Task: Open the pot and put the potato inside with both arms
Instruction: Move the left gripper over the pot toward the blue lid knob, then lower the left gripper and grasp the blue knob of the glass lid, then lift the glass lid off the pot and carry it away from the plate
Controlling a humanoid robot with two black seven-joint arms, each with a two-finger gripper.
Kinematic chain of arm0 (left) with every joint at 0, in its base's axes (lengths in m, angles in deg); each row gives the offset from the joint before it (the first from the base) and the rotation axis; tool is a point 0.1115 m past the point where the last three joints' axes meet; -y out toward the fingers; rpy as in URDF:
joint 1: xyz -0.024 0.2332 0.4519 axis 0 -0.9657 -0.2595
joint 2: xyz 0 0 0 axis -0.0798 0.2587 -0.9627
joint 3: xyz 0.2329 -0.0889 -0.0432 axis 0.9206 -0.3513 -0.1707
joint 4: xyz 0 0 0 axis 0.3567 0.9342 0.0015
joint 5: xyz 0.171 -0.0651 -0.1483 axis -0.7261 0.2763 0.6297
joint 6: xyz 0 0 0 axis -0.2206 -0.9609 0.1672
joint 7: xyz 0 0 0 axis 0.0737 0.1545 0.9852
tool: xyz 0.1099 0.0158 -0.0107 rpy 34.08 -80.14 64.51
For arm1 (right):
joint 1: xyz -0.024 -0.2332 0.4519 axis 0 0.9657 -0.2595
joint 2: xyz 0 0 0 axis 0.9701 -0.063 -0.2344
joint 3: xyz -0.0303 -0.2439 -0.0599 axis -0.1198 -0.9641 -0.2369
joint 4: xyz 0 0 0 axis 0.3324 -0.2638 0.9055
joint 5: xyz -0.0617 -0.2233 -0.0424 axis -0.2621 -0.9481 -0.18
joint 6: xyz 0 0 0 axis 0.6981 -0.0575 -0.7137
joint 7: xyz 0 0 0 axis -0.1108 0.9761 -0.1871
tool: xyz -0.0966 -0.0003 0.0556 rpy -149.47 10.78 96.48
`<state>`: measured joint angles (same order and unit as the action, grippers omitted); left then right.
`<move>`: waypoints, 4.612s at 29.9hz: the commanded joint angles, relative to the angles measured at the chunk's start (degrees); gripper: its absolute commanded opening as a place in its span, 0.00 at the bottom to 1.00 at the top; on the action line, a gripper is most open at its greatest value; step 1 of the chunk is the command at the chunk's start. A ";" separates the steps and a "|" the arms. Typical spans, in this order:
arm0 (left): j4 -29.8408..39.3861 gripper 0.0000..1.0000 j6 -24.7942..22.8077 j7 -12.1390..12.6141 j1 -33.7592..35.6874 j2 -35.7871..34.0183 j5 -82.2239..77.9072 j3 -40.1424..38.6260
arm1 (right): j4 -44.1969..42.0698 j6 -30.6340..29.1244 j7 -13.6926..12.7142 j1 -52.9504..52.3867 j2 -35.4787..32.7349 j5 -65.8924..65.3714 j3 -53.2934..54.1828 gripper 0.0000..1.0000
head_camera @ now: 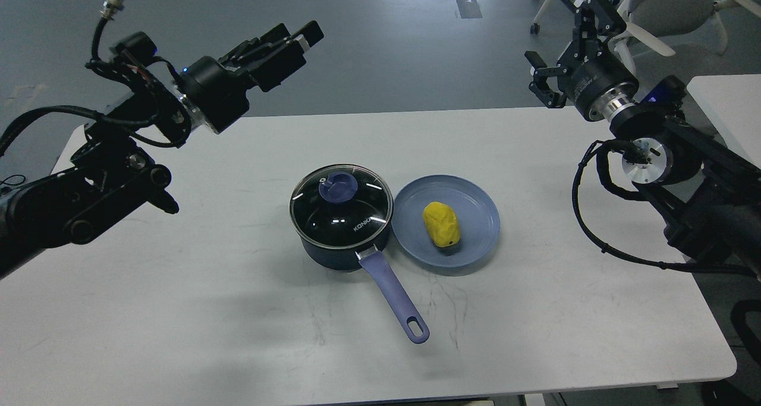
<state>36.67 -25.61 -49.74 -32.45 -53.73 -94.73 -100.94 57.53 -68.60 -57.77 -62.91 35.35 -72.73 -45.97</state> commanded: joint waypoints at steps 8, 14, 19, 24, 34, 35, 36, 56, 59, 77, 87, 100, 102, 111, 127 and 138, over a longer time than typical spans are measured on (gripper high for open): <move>-1.44 0.98 7.92 0.03 0.72 6.04 -24.06 8.05 | -0.35 0.28 0.09 0.88 -0.60 0.00 0.44 1.00; -10.14 0.98 9.50 0.03 0.72 8.59 -29.16 12.00 | -0.35 0.64 0.18 1.05 -0.69 0.00 0.44 1.00; -10.76 0.98 10.20 0.03 0.46 9.21 -31.36 13.15 | -0.26 0.81 0.18 1.32 -1.13 0.00 0.35 1.00; -10.85 0.98 10.20 0.03 -1.03 9.29 -31.36 13.24 | -0.26 0.81 0.18 1.49 -1.13 0.00 0.26 1.00; -12.51 0.98 10.20 0.03 -2.44 9.29 -31.45 14.55 | -0.26 0.90 0.18 1.49 -1.13 0.00 0.18 1.00; -12.61 0.98 10.20 0.03 -2.53 9.29 -31.45 14.90 | -0.26 0.90 0.18 1.49 -1.13 -0.08 0.09 1.00; -12.61 0.98 10.20 0.03 -2.70 9.29 -31.45 14.91 | -0.26 0.90 0.18 1.49 -1.13 -0.08 0.00 1.00; -14.63 0.98 10.20 0.03 -4.46 9.38 -31.36 15.00 | -0.09 0.90 0.01 1.41 -1.22 -0.08 -0.44 1.00; -14.63 0.98 10.20 0.03 -4.64 9.29 -31.36 15.00 | -0.09 0.90 0.01 1.41 -1.22 -0.08 -0.44 1.00; -14.80 0.76 10.20 0.03 -5.60 8.94 -30.57 17.10 | -0.26 0.90 0.01 1.58 -1.31 -0.17 -0.79 1.00; -15.07 0.55 10.20 0.03 -5.60 8.24 -30.48 17.02 | -0.35 0.90 0.01 1.58 -1.31 -0.17 -0.88 1.00; -11.30 0.55 11.08 0.03 -4.82 3.41 -28.37 16.75 | -0.35 0.90 0.01 1.67 -1.22 -0.26 -0.97 1.00; -8.66 0.55 11.08 0.03 -4.64 1.83 -27.41 16.58 | -0.35 0.90 0.01 1.67 -1.22 -0.26 -0.97 1.00; -2.06 0.55 14.76 0.03 -4.81 -10.02 -23.19 16.14 | -0.26 0.90 0.01 1.41 -1.22 -0.26 -0.97 1.00; -3.72 0.55 16.05 0.03 -14.92 -14.88 -22.40 17.10 | -0.09 0.81 -0.26 1.05 -1.31 -0.26 -0.97 1.00; -11.02 0.55 16.05 0.03 -17.38 -10.57 -18.88 17.10 | 0.18 0.81 -0.26 1.41 -2.89 -0.17 -0.97 1.00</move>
<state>26.86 -9.56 -49.70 -48.93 -64.51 -113.80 -83.86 57.78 -67.75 -58.03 -61.58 32.63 -72.92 -46.94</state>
